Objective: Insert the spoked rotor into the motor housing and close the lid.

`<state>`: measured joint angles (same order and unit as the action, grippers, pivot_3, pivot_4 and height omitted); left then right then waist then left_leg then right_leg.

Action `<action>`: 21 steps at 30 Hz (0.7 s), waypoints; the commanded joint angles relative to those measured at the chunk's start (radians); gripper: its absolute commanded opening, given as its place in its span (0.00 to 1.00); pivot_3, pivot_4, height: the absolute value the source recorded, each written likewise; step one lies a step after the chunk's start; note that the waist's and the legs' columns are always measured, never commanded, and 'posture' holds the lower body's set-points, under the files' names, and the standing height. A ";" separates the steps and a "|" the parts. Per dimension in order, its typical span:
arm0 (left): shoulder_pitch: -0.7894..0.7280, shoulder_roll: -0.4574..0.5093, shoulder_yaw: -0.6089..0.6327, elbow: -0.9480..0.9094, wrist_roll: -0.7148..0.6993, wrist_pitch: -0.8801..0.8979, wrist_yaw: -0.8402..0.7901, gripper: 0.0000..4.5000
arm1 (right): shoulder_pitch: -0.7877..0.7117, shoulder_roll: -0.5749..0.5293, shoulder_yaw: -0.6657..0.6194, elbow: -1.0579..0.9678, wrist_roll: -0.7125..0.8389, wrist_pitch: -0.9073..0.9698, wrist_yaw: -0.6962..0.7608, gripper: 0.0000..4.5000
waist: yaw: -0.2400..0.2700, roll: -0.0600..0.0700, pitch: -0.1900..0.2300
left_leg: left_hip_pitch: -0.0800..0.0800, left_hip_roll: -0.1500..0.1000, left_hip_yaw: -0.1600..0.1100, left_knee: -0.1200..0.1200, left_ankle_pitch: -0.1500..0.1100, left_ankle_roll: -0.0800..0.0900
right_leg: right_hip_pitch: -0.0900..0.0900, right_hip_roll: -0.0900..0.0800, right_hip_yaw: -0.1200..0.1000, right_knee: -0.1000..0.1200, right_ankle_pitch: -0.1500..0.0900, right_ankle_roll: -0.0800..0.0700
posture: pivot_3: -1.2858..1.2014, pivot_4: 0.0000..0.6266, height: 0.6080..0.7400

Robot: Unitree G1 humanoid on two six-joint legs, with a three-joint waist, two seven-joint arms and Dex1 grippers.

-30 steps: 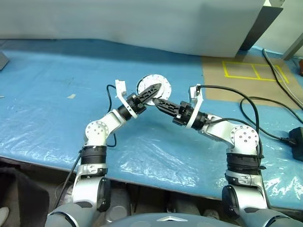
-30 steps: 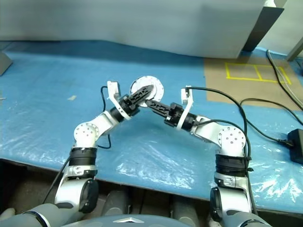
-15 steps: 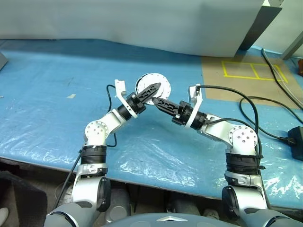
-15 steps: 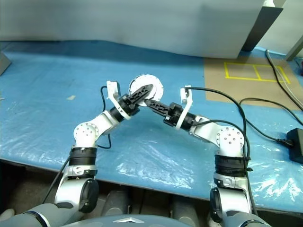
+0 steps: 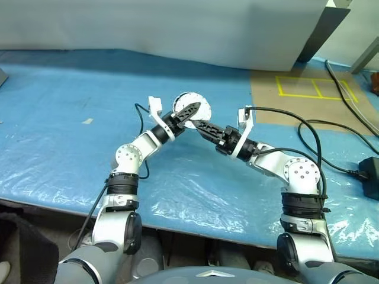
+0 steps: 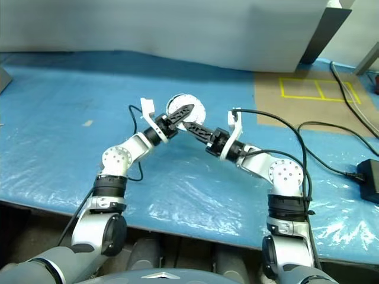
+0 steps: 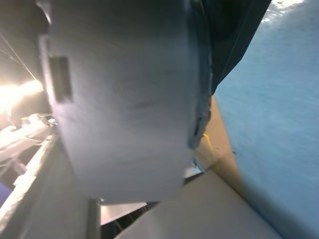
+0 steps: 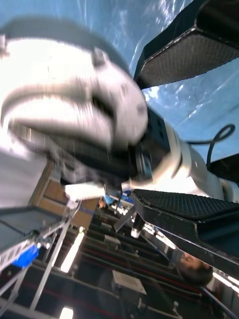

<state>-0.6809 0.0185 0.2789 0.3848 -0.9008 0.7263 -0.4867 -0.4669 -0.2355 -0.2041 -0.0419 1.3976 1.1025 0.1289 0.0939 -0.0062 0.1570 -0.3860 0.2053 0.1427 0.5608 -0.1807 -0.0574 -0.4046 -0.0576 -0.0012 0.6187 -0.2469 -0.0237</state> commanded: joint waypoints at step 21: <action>-0.052 0.171 0.163 0.306 0.354 -0.547 0.269 0.64 | -0.050 0.022 0.034 0.036 -0.088 0.002 0.074 0.74 | 0.013 -0.003 0.002 | -0.015 0.000 -0.019 0.008 0.000 0.000 | 0.002 -0.001 -0.018 -0.003 0.000 0.000 | 0.52 0.24 1.00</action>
<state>-0.6957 0.1812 0.4474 0.6937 -0.5639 0.2147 -0.2130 -0.4981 -0.2191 -0.1752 0.0098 1.3120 1.1025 0.1857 0.1065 -0.0089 0.1585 -0.4022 0.2054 0.1228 0.5694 -0.1806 -0.0574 -0.4023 -0.0587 -0.0196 0.6159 -0.2468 -0.0239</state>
